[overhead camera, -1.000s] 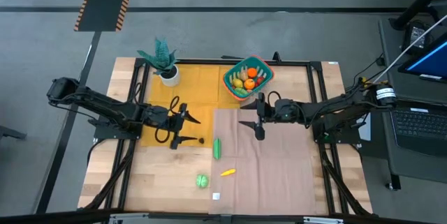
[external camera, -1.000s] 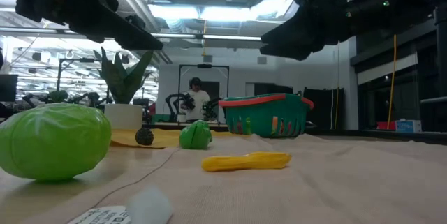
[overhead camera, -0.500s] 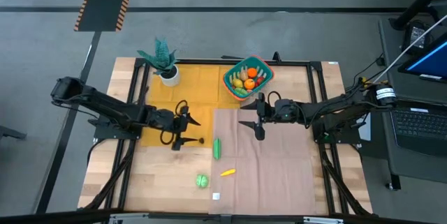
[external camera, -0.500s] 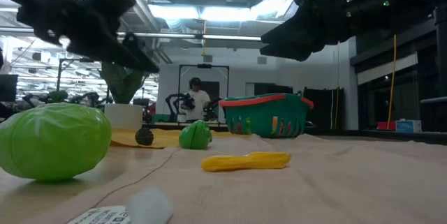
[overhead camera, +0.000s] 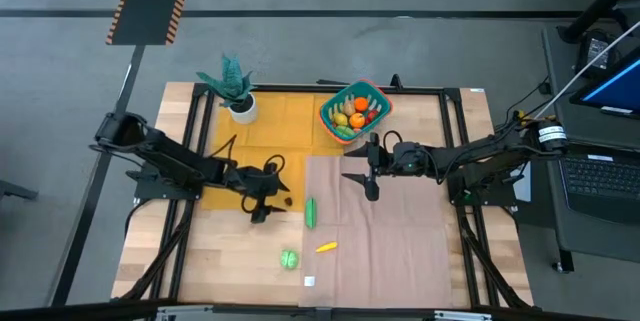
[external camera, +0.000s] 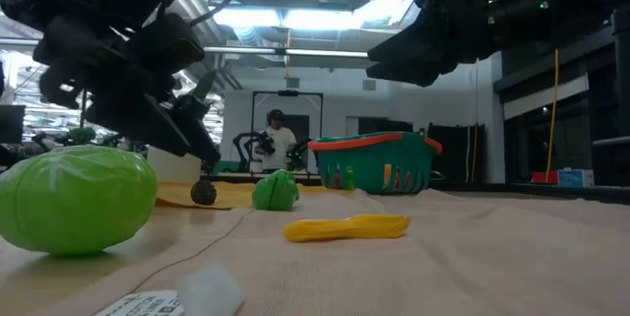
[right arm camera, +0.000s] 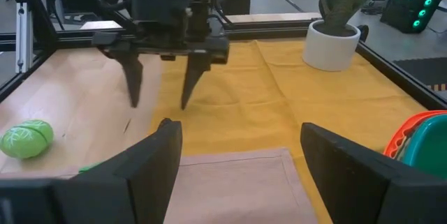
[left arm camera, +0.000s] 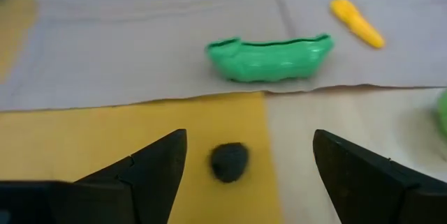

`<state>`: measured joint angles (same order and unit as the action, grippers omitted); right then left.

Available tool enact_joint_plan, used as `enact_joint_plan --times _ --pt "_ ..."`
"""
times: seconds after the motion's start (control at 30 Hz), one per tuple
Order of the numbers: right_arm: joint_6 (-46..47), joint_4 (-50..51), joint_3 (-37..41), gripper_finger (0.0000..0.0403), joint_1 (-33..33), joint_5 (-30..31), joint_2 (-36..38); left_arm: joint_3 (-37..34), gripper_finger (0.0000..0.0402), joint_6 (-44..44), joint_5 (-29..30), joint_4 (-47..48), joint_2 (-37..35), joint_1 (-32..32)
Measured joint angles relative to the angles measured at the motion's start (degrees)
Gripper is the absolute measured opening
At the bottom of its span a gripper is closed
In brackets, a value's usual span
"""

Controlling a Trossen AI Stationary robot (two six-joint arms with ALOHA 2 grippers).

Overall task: Pick and placing Produce into tupperware
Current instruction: Put the blackberry into the basket

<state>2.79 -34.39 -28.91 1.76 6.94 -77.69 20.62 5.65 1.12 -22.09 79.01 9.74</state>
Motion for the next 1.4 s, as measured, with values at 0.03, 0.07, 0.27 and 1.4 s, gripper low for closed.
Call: enact_joint_plan --times 0.03,0.07,0.27,1.4 --pt "0.0 0.0 0.0 0.0293 0.0 0.0 0.0 0.0 0.0302 0.0 -0.4 -0.7 0.6 0.4" --pt "0.0 0.0 0.0 0.0293 0.0 0.0 0.0 0.0 0.0302 -0.1 -0.5 -1.3 1.1 0.8" --pt "0.0 0.0 0.0 0.0287 0.0 0.0 0.0 0.0 0.0302 -0.2 -0.6 -1.8 4.5 1.9" --pt "1.5 -0.1 0.0 0.0271 0.0 0.0 0.0 0.0 0.0301 -3.3 -0.3 -5.5 6.9 0.0"
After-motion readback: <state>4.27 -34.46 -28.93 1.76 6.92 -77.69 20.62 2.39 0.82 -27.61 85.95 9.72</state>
